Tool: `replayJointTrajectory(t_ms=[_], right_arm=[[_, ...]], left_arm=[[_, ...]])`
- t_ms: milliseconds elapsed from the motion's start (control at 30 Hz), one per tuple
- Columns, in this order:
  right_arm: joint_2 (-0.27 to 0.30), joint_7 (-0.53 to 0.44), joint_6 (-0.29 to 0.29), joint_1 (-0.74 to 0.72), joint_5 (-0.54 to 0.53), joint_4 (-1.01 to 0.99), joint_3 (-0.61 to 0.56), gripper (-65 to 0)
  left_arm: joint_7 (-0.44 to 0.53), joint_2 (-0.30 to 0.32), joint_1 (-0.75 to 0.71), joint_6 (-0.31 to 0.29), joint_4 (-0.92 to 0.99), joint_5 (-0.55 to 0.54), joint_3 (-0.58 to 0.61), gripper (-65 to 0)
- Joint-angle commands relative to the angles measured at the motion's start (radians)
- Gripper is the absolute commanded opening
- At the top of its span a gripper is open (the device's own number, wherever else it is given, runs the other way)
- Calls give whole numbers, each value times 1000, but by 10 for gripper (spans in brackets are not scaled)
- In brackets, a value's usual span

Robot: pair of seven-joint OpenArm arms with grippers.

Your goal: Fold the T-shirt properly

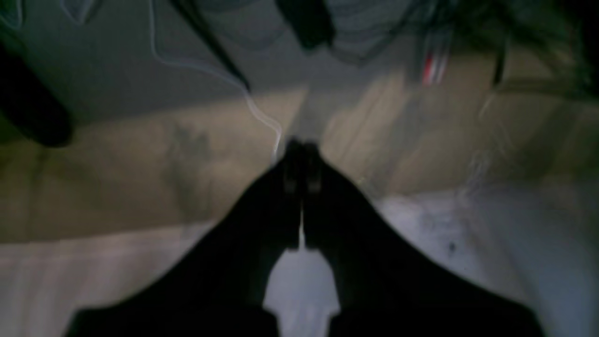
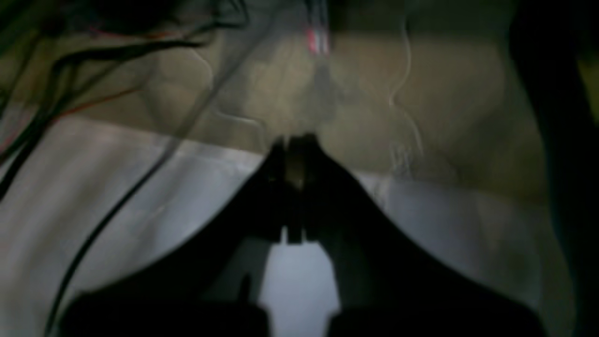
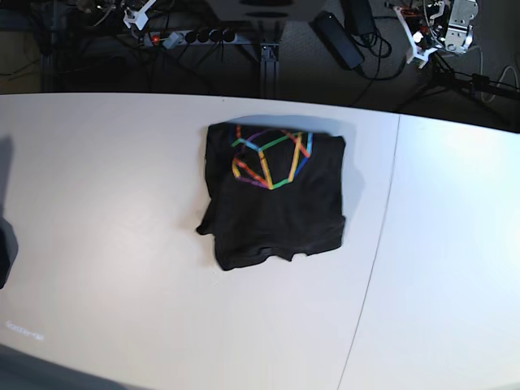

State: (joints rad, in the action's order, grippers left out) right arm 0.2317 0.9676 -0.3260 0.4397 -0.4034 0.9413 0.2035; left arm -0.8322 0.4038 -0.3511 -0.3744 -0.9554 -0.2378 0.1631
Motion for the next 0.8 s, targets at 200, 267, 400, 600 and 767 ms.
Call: replayJointTrajectory(t_ms=[200, 267, 400, 600, 767], right_arm=[[-28, 36, 55, -212, 64, -352, 4, -650], [-40, 48, 54, -246, 68, -385, 4, -650], [-74, 43, 54, -282, 82, -385, 4, -650], [-91, 13, 53, -342, 82, -368, 4, -650], [-91, 9, 53, -382, 82, -344, 4, -650]], left_arm=[[182, -47, 304, 45, 454, 3, 380, -650], [177, -79, 349, 79, 511, 2, 446, -650], [169, -114, 377, 106, 536, 3, 490, -650], [171, -144, 379, 106, 536, 2, 490, -650], [198, -142, 379, 101, 534, -9, 490, -650]])
